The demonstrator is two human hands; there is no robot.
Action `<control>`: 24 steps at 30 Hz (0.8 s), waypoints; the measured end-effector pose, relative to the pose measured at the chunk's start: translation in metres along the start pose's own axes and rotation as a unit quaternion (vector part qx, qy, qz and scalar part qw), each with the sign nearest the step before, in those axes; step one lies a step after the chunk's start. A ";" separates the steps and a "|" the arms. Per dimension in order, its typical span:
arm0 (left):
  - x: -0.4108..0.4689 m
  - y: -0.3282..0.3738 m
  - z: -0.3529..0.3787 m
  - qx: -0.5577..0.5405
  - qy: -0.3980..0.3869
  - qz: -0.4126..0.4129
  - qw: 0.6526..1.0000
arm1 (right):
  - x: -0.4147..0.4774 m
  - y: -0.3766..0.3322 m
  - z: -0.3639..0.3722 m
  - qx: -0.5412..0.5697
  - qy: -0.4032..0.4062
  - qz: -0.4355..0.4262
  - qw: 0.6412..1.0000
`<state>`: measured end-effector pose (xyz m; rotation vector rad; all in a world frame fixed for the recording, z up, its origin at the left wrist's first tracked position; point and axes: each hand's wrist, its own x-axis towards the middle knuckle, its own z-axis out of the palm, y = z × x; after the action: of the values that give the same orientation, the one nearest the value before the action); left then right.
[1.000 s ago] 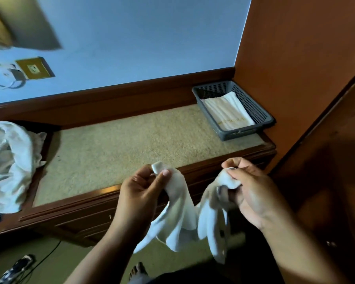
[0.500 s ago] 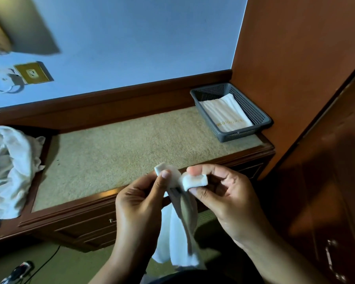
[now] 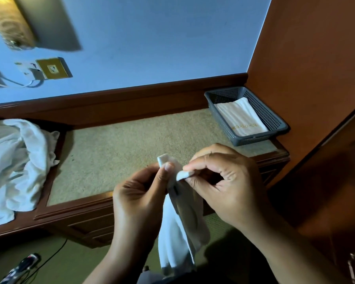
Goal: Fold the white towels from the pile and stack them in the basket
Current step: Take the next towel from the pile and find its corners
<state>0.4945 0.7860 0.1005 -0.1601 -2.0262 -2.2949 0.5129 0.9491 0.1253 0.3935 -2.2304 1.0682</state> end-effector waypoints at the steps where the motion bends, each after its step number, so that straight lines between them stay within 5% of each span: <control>1: 0.003 0.002 -0.005 0.006 -0.008 0.003 1.000 | 0.004 -0.002 0.005 0.005 -0.002 -0.001 1.000; 14: 0.061 0.007 -0.081 0.022 -0.142 0.038 0.989 | 0.052 -0.024 0.085 -0.031 0.036 0.056 0.997; 24: 0.108 0.003 -0.138 0.091 -0.181 0.066 0.977 | 0.075 -0.028 0.125 -0.061 -0.119 0.061 0.989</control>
<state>0.3839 0.6502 0.1007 -0.7255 -2.2950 -2.1072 0.4195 0.8343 0.1312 0.3509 -2.5466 0.9836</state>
